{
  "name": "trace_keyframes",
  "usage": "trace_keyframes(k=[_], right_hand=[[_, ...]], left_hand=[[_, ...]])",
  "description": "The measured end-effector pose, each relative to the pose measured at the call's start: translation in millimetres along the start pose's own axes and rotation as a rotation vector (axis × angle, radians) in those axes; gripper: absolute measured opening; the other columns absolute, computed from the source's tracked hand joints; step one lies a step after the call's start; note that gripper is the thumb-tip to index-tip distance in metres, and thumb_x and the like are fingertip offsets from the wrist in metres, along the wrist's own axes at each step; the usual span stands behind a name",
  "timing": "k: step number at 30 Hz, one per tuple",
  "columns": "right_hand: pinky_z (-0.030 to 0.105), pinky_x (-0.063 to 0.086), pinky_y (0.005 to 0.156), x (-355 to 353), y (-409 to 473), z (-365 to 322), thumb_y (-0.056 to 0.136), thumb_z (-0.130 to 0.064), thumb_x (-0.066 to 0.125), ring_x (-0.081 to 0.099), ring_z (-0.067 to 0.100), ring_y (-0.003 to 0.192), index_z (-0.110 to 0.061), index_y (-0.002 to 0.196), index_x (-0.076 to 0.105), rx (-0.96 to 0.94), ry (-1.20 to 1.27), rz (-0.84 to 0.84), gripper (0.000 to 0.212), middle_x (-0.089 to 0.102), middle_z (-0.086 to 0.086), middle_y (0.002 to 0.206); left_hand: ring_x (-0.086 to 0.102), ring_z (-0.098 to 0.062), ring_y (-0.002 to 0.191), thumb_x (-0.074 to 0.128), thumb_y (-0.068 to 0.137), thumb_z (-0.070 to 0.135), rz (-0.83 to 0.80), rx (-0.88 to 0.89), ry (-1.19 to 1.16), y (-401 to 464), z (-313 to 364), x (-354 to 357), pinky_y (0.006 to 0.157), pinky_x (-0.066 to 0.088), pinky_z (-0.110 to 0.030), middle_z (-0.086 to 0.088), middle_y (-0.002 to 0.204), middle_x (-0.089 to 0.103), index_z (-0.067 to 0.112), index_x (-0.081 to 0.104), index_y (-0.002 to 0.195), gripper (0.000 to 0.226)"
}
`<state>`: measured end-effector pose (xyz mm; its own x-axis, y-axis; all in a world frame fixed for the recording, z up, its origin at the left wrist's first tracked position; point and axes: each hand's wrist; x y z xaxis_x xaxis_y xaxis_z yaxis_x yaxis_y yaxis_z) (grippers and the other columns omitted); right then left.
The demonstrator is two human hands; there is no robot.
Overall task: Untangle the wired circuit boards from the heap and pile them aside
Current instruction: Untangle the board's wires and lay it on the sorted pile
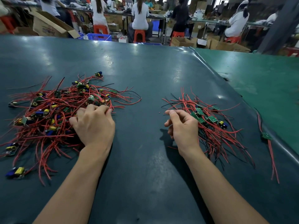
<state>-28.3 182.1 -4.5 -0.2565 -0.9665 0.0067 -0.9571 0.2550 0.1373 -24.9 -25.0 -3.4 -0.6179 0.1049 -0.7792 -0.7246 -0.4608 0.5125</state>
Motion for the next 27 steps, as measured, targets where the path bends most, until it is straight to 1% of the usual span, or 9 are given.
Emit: trace_keyframes(k=[6,12,16,18,19,21,23,25,27], right_hand=[[0.019,0.036,0.04,2.3,-3.6,0.7,0.097,-0.015,0.057,0.047,0.01,0.041,-0.017,0.083,0.07,-0.027,-0.093,-0.111,0.019,0.063,-0.003,0.055],[0.023,0.038,0.037,4.5,-5.1,3.4,0.096,-0.019,0.059,0.049,0.012,0.041,-0.018,0.085,0.071,-0.084,-0.205,-0.172,0.016,0.064,-0.004,0.056],[0.024,0.04,0.038,4.6,-3.4,4.8,0.095,-0.016,0.061,0.049,0.013,0.04,-0.018,0.086,0.07,-0.081,-0.189,-0.182,0.013,0.064,-0.003,0.057],[0.028,0.046,0.044,5.6,-2.8,5.6,0.094,-0.014,0.064,0.053,0.011,0.043,-0.019,0.097,0.068,-0.087,-0.194,-0.246,0.007,0.066,-0.001,0.069],[0.029,0.05,0.049,6.2,-2.6,6.7,0.092,-0.014,0.066,0.056,0.01,0.046,-0.021,0.108,0.065,-0.103,-0.237,-0.279,0.017,0.066,-0.001,0.076],[0.028,0.054,0.063,6.1,-2.5,9.5,0.088,-0.018,0.072,0.06,0.013,0.055,-0.026,0.133,0.055,-0.17,-0.4,-0.331,0.049,0.064,-0.008,0.088],[0.027,0.052,0.071,6.4,-2.6,9.7,0.084,-0.023,0.075,0.056,0.015,0.058,-0.034,0.144,0.043,-0.248,-0.531,-0.367,0.068,0.063,-0.013,0.097],[0.035,0.054,0.076,6.3,-1.8,9.3,0.084,-0.02,0.074,0.054,0.016,0.059,-0.035,0.145,0.043,-0.3,-0.556,-0.415,0.069,0.065,-0.009,0.108],[0.042,0.053,0.082,6.5,-3.1,7.9,0.085,-0.011,0.07,0.062,0.019,0.074,-0.027,0.137,0.056,-0.368,-0.593,-0.46,0.056,0.066,0.002,0.118]], left_hand=[[0.059,-0.039,0.084,0.062,0.095,0.032,0.183,0.117,-0.229,-2.6,6.1,-2.1,0.072,0.044,-0.043,-0.013,0.093,0.071,0.01,0.076,0.093,0.026],[0.061,-0.039,0.088,0.058,0.096,0.032,-0.004,0.116,-0.202,-2.7,5.1,7.2,0.075,0.047,-0.045,-0.014,0.094,0.069,0.012,0.075,0.101,0.027],[0.063,-0.035,0.076,0.061,0.095,0.021,0.245,0.276,-0.371,-6.5,13.4,-0.2,0.066,0.049,-0.042,-0.011,0.085,0.069,0.007,0.073,0.092,0.019],[0.061,-0.031,0.071,0.059,0.097,0.019,0.362,0.37,-0.42,-11.7,19.9,-1.9,0.062,0.049,-0.041,-0.009,0.08,0.065,0.007,0.07,0.088,0.019],[0.058,-0.03,0.07,0.057,0.098,0.019,0.38,0.42,-0.455,-13.9,23.0,-2.5,0.062,0.047,-0.041,-0.008,0.078,0.062,0.006,0.068,0.087,0.02],[0.052,-0.027,0.067,0.056,0.098,0.016,0.355,0.539,-0.548,-19.8,27.8,-3.3,0.063,0.044,-0.039,-0.008,0.076,0.057,0.004,0.064,0.083,0.021],[0.051,-0.024,0.067,0.055,0.097,0.013,0.26,0.663,-0.672,-26.4,31.5,-4.4,0.065,0.043,-0.034,-0.008,0.076,0.058,0.002,0.063,0.083,0.02],[0.052,-0.019,0.067,0.053,0.096,0.013,0.124,0.746,-0.789,-34.0,35.5,-6.0,0.065,0.043,-0.029,-0.008,0.077,0.061,0.002,0.062,0.088,0.017],[0.056,-0.017,0.068,0.05,0.095,0.017,0.01,0.807,-0.864,-42.6,39.6,-7.5,0.065,0.044,-0.027,-0.007,0.079,0.065,0.009,0.057,0.097,0.01]])
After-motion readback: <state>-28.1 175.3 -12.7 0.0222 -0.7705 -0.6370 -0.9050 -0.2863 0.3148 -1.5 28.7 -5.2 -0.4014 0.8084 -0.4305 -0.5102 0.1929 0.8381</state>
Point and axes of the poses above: each hand's wrist, its own y-axis towards the middle knuckle, its own x-axis out of the palm, z = x × y
